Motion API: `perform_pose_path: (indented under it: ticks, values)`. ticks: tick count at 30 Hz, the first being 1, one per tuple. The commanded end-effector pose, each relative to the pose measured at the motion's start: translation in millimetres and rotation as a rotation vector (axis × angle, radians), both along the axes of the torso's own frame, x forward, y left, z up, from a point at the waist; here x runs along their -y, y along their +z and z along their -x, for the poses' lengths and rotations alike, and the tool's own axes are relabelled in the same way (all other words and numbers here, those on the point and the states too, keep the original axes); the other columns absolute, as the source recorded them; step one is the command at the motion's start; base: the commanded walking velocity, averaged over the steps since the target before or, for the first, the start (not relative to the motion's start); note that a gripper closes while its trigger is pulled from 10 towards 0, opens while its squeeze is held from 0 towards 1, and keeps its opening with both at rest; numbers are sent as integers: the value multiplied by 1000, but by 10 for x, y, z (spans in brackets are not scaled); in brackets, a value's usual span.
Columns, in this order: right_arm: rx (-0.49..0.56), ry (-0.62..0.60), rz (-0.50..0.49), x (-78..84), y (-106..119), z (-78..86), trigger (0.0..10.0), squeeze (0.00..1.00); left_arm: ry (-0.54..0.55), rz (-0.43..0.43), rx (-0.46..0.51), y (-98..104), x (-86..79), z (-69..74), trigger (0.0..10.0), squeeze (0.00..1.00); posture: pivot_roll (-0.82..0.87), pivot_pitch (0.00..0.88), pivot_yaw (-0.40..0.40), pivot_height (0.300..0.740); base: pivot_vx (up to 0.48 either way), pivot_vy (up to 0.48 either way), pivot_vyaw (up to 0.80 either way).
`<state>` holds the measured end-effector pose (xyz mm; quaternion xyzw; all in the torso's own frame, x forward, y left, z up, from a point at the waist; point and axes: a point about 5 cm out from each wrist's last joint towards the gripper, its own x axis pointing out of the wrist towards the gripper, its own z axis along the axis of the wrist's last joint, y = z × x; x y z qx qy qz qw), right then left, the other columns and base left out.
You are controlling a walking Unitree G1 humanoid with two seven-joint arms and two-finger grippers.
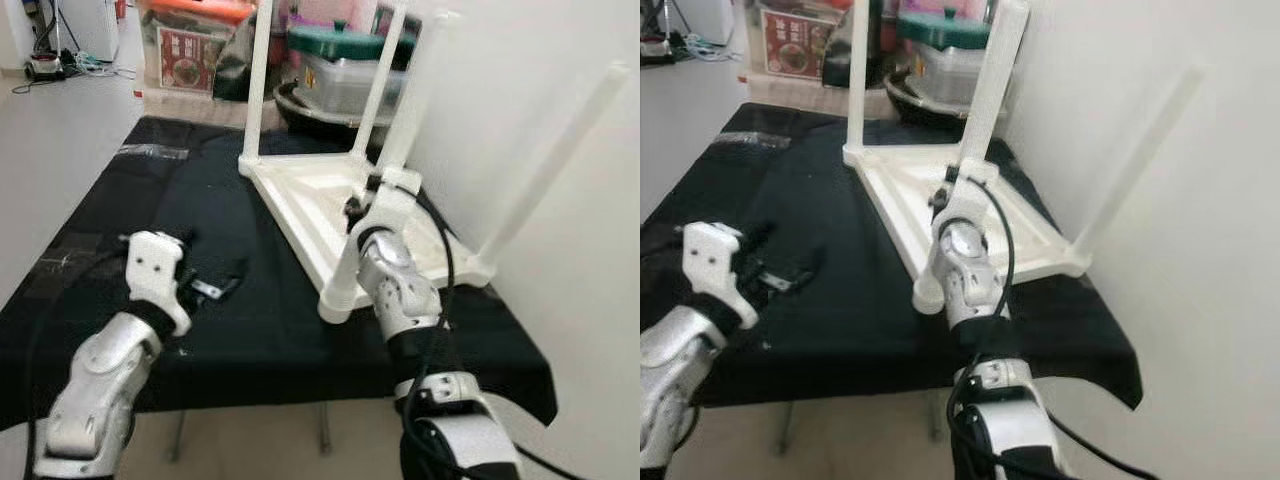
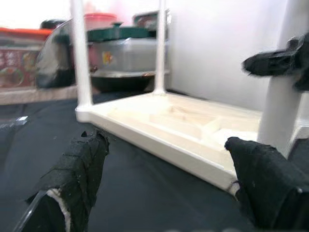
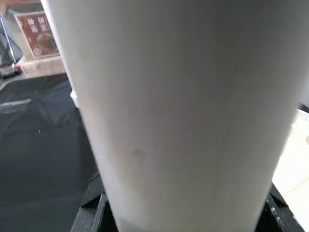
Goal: Building children table
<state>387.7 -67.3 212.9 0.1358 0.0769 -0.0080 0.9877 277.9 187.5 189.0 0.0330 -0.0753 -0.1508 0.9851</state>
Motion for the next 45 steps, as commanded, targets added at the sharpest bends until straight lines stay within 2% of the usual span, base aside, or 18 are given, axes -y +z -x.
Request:
perform_pose_path:
  ticks: [1, 7, 12, 13, 14, 15, 21, 22, 26, 27, 29, 30, 31, 33, 39, 43, 44, 45]
  values:
    - [-277, 121, -55, -213, -405, 63, 10000, 0, 10, -9, -15, -51, -13, 7, 10000, 0, 145, 0, -192, 740, 0, 0, 0]
    - [-325, 44, 55, 26, -337, 61, 10000, 0, 19, 0, -26, -102, -8, 44, 10000, 0, 134, 0, -185, 740, 0, 0, 0]
    - [-105, 116, 6, 200, -113, 94, 10000, 0, 18, 0, -32, -116, -2, 32, 10000, 0, 128, 0, -179, 740, 0, 0, 0]
    - [-70, 120, 1, 225, -82, 95, 10000, 467, 18, 0, -31, -113, -6, 27, 10000, 0, 126, 0, -173, 740, 0, 0, 0]
    - [-51, 118, -8, 244, -63, 95, 10000, 467, 18, 0, -30, -111, -9, 23, 10000, 0, 126, 0, -173, 740, 0, 0, 0]
    - [-45, 114, -44, 256, -44, 95, 10000, 1000, 18, -1, -30, -110, -12, 22, 10000, 0, 126, 0, -173, 740, 0, 0, 0]
    - [-76, 137, -55, 238, -14, 118, 10000, 961, 15, -4, -31, -115, -14, 23, 10000, 0, 124, 0, -166, 740, 0, 0, 0]
    - [-57, 160, -61, 226, 24, 136, 10000, 0, 14, -4, -31, -116, -14, 25, 10000, 0, 124, 0, -166, 740, 0, 0, 0]
    - [41, 258, -98, 213, 166, 164, 10000, 0, 12, -2, -30, -116, -8, 28, 10000, 0, 126, 0, -167, 740, 0, 0, 0]
    - [138, 375, -101, 241, 279, 173, 10000, 0, 10, -1, -29, -115, -5, 30, 10000, 0, 127, 0, -167, 740, 0, 0, 0]
    - [138, 375, -101, 241, 279, 173, 10000, 0, 10, -1, -29, -115, -5, 30, 10000, 0, 127, 0, -167, 740, 0, 0, 0]
    - [227, 511, -80, 322, 361, 179, 10000, 0, 7, 0, -28, -113, 1, 33, 10000, 0, 128, 0, -167, 740, 0, 0, 0]
    - [227, 511, -80, 322, 361, 179, 10000, 0, 7, 0, -28, -113, 1, 33, 10000, 0, 128, 0, -167, 740, 0, 0, 0]
    - [323, 750, 72, 566, 369, 153, 10000, 0, 1, 0, -28, -115, -1, 34, 10000, 0, 128, 0, -170, 740, 0, 0, 0]
    - [264, 895, 263, 819, 181, 43, 10000, 0, -1, 5, -26, -124, 14, 25, 10000, 0, 142, 0, -186, 740, 0, 0, 0]
    - [222, 916, 342, 812, 104, -22, 10000, 0, 1, 11, -23, -120, 26, 47, 10000, 0, 163, 0, -201, 740, 0, 0, 0]
    - [223, 939, 343, 777, 84, -18, 7137, 0, 3, 8, -24, -122, 13, 60, 10000, 0, 166, 0, -204, 740, 0, 0, 0]
    - [228, 963, 341, 758, 72, -11, 7137, 0, 5, 5, -25, -123, 4, 69, 10000, 0, 166, 0, -204, 740, 0, 0, 0]
